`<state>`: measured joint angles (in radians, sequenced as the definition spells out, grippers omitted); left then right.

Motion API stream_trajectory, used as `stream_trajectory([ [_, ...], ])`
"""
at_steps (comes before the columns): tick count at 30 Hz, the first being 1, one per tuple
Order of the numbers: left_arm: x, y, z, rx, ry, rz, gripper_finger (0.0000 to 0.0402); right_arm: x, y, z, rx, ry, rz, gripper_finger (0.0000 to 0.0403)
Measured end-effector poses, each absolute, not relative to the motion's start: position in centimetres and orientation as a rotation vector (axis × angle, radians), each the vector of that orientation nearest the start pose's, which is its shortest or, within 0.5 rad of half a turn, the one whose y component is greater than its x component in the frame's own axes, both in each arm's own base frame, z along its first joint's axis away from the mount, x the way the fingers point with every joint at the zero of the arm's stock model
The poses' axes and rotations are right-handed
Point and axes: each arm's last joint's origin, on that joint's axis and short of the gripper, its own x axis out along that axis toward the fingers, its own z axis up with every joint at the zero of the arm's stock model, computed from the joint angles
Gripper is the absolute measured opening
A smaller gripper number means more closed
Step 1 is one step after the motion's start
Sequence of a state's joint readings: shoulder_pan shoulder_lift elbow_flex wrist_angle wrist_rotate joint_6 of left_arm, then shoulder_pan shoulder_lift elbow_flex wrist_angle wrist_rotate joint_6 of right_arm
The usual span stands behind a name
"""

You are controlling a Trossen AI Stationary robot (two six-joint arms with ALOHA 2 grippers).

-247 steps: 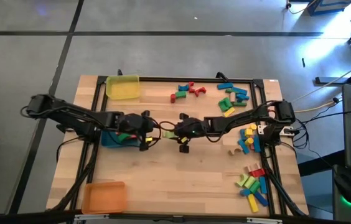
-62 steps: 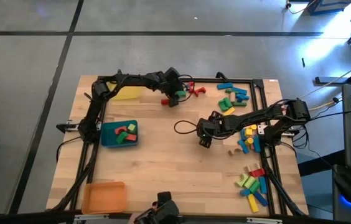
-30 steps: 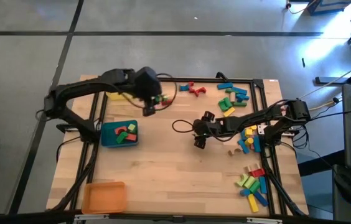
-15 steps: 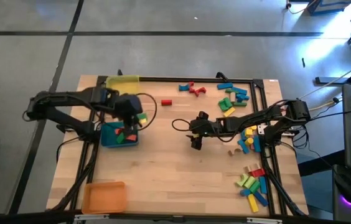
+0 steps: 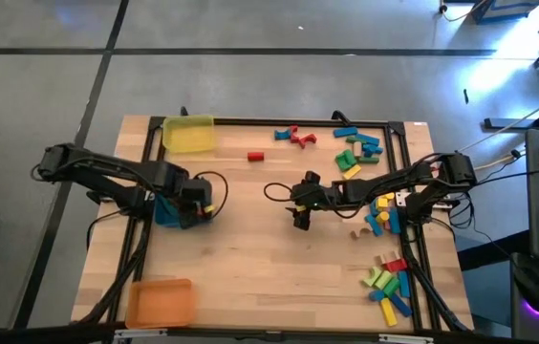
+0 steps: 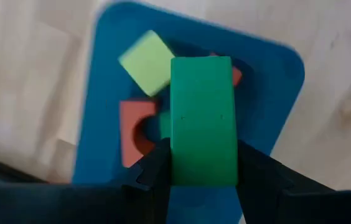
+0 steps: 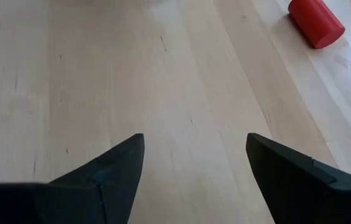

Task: Sort blocks by size
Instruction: Put the green arch block into the blue bin, then put the red arch block into the blue bin

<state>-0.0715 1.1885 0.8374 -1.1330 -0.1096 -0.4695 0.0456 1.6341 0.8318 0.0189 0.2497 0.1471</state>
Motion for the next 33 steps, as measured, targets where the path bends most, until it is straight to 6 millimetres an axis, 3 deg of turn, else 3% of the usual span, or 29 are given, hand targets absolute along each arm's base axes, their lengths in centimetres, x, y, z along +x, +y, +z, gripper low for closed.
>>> stream_trajectory([
  [15,18.3,-1.1,19.4,-0.240,1.369,0.294,0.0129,31.8,0.7,16.5,0.024,0.757,-0.250,0.0282],
  [23,18.3,-0.6,19.4,-0.284,1.376,0.290,0.0208,31.9,0.7,16.5,0.025,0.752,-0.251,0.0282],
  [29,18.3,0.0,21.8,-0.270,1.394,0.280,0.0233,31.9,0.7,16.5,0.026,0.751,-0.252,0.0282],
  [33,18.7,0.3,24.5,-0.199,1.239,0.287,0.0230,31.8,0.7,16.5,0.025,0.753,-0.255,0.0282],
])
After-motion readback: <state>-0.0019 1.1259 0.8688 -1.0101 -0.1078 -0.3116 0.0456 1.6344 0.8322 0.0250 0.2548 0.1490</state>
